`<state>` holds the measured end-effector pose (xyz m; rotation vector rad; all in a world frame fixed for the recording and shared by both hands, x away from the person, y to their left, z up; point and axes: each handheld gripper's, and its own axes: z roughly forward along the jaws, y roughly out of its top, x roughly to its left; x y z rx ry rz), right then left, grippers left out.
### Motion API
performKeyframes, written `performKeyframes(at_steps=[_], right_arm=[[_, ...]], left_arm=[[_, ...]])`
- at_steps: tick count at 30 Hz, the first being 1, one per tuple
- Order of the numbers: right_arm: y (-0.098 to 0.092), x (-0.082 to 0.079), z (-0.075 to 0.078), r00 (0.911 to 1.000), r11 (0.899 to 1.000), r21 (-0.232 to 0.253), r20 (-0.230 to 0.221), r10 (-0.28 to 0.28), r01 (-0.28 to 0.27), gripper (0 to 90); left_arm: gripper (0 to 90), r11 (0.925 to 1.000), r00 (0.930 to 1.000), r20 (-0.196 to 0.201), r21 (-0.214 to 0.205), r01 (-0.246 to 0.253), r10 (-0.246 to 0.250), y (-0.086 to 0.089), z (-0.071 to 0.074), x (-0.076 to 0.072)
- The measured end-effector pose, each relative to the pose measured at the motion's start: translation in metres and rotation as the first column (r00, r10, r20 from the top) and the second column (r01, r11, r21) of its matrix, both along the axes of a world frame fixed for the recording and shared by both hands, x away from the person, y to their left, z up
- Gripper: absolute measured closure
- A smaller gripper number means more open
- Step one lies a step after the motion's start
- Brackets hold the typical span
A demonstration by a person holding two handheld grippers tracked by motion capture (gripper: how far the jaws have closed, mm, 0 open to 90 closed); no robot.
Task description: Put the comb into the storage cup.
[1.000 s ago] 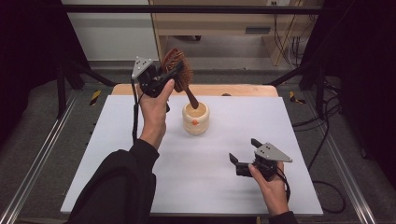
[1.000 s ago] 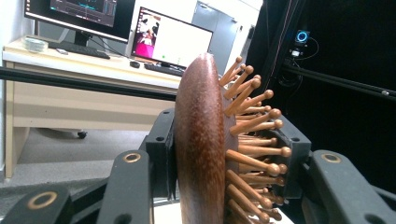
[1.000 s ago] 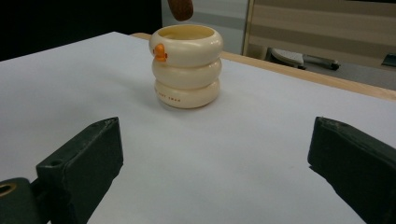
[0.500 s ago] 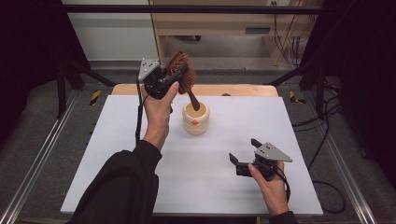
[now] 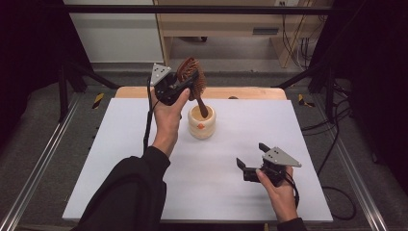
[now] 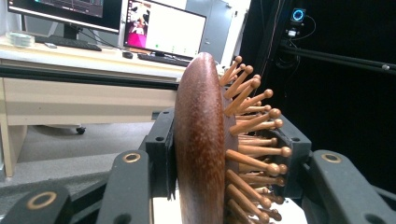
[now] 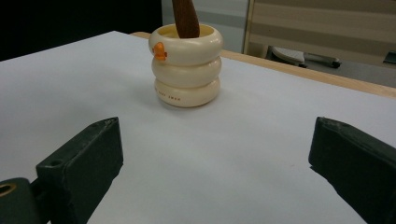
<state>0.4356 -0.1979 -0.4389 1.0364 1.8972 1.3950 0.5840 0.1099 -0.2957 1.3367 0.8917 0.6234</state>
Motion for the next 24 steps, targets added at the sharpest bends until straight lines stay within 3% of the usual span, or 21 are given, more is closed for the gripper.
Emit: performKeyframes(at_steps=[12,24], right_arm=[[0.001,0.000,-0.001,1.0000,1.000,-0.002,-0.003,0.001,-0.001,3.5],[0.000,0.000,-0.001,1.0000,1.000,0.000,-0.005,0.003,-0.003,3.4]], left_arm=[[51.2,0.9992,0.9999,0.001,0.039,0.012,-0.012,-0.009,-0.006,0.001],[51.2,0.9991,0.9999,-0.010,0.039,0.012,-0.012,-0.011,-0.012,0.004]])
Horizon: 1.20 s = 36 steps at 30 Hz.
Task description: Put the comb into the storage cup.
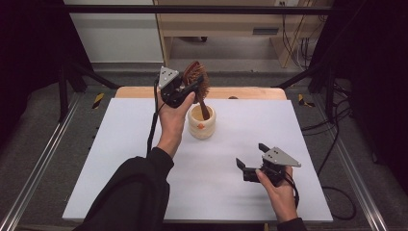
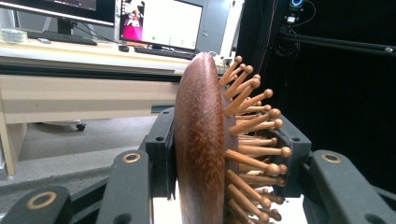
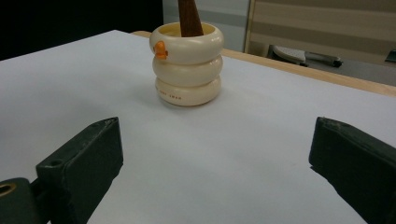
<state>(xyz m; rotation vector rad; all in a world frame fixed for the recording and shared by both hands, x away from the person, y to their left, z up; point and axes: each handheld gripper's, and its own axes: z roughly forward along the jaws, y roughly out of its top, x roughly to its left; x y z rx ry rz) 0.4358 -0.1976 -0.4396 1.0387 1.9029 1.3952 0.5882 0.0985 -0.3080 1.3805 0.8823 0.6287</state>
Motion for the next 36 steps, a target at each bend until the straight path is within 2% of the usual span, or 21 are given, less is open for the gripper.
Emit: performKeyframes(at_steps=[15,25,36], right_arm=[[0.001,0.000,-0.001,1.0000,1.000,-0.002,-0.002,0.002,-0.002,3.3],[0.001,0.000,-0.001,1.0000,1.000,-0.005,-0.005,0.003,-0.003,3.3],[0.001,0.001,-0.002,1.0000,1.000,-0.004,-0.008,0.003,-0.003,3.3]], left_arm=[[51.1,1.0000,1.0000,-0.008,0.000,-0.002,0.002,-0.001,-0.006,0.002],[51.1,0.9997,1.0000,-0.004,0.023,0.001,-0.001,-0.002,-0.011,0.004],[51.1,0.9996,0.9999,-0.012,0.029,0.005,-0.004,-0.005,-0.015,0.006]])
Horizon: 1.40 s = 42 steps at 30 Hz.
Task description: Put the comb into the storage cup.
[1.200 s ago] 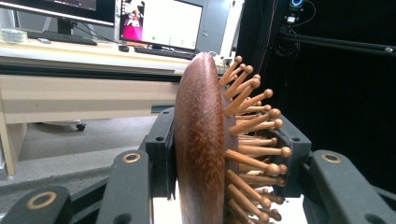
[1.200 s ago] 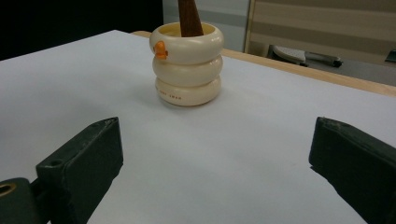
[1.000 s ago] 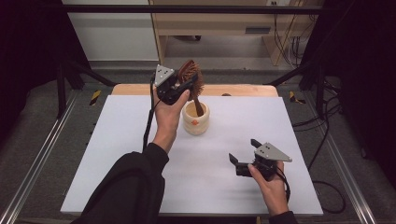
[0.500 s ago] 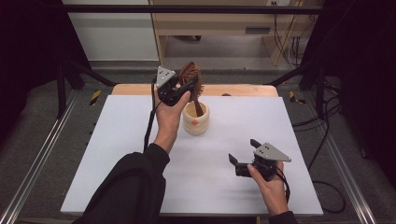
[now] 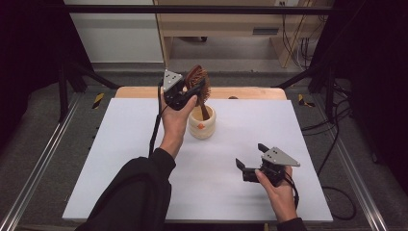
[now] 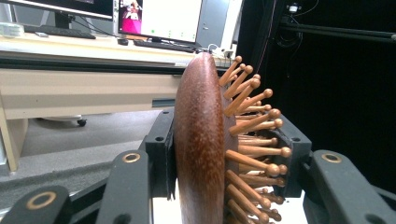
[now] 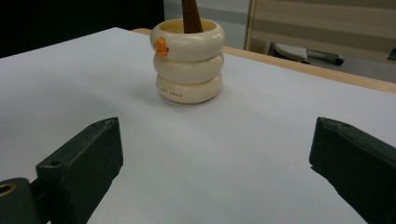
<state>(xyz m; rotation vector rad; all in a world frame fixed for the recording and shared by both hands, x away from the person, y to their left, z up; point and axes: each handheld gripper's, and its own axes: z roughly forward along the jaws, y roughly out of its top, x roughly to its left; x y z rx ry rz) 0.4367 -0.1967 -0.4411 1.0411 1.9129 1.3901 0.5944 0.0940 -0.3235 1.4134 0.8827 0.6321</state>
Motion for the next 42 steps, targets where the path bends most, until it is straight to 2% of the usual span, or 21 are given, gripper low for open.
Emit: performKeyframes(at_steps=[42], right_arm=[[0.000,0.000,-0.001,1.0000,1.000,0.001,-0.007,0.002,-0.002,3.3]], left_arm=[[51.0,1.0000,0.9997,-0.023,0.007,-0.002,0.002,-0.002,-0.013,0.004]])
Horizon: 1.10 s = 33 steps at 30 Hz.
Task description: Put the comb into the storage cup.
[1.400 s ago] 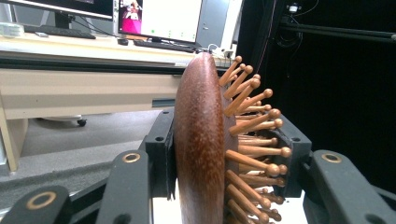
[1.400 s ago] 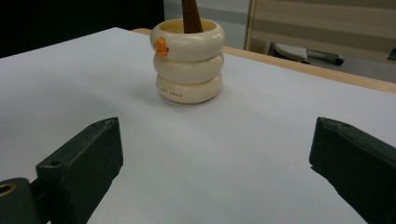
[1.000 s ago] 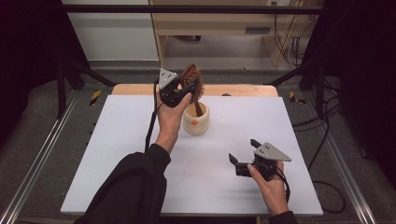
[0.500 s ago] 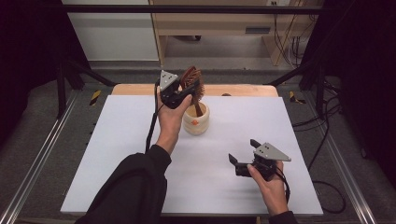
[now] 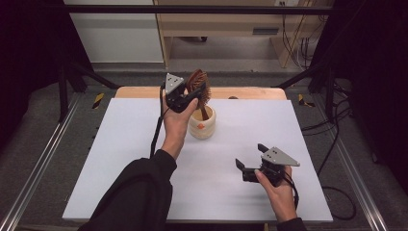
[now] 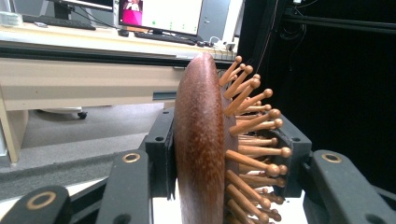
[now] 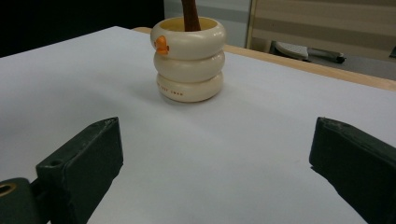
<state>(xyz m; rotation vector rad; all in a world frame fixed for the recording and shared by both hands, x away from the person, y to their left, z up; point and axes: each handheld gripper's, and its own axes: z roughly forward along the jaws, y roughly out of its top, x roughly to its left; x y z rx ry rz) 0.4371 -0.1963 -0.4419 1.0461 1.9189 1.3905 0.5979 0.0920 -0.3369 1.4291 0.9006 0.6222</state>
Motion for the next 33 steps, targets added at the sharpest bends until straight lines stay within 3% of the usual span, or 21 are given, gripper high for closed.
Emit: performKeyframes(at_steps=[19,33], right_arm=[[0.001,0.000,-0.001,1.0000,1.000,0.000,-0.006,0.002,-0.002,3.3],[0.002,0.001,-0.002,1.0000,1.000,-0.003,-0.007,0.006,-0.006,3.3]], left_arm=[[51.0,1.0000,0.9999,-0.012,0.002,-0.003,0.003,0.001,-0.007,0.000],[50.9,0.9998,0.9996,-0.026,-0.020,-0.005,0.004,0.002,-0.013,-0.001]])
